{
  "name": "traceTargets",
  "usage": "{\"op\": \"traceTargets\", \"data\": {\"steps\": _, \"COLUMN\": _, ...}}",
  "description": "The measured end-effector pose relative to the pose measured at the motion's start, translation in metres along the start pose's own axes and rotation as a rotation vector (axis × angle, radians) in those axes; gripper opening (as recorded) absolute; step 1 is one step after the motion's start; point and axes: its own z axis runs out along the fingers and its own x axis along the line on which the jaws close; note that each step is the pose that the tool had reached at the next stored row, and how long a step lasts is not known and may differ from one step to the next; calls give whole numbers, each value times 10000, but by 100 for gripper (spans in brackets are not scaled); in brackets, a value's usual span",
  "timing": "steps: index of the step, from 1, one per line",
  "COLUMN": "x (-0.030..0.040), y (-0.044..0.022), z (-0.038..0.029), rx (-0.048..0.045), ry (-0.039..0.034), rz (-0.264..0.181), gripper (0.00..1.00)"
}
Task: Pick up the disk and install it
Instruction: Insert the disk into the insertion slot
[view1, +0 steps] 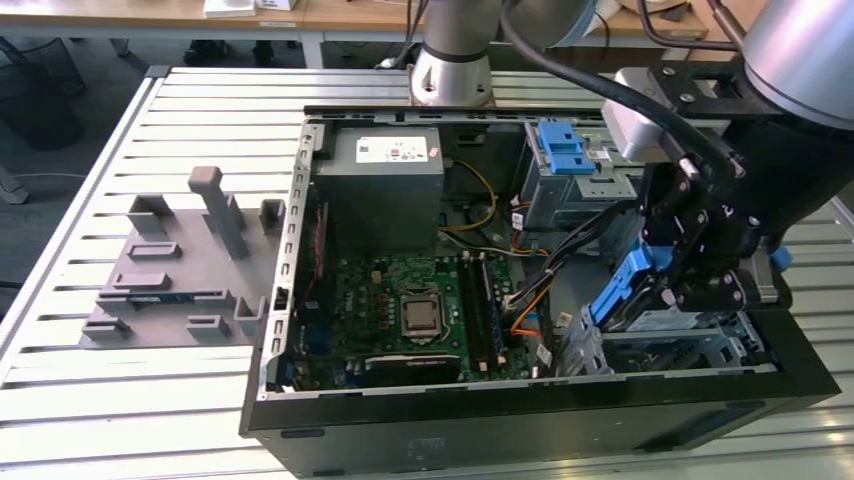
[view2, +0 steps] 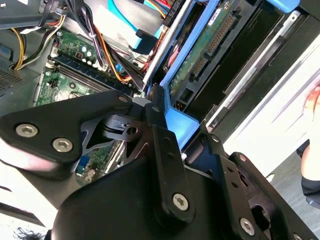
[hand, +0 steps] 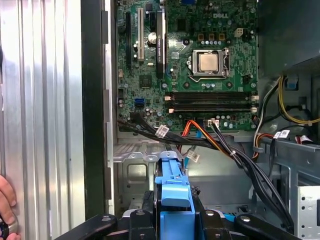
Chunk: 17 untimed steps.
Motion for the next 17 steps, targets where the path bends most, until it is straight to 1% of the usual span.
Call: {"op": "traceTargets", "data": {"steps": 17, "x": 10, "y": 1, "z": 163, "rx": 0, "ry": 1, "rz": 0, "gripper": 36}}
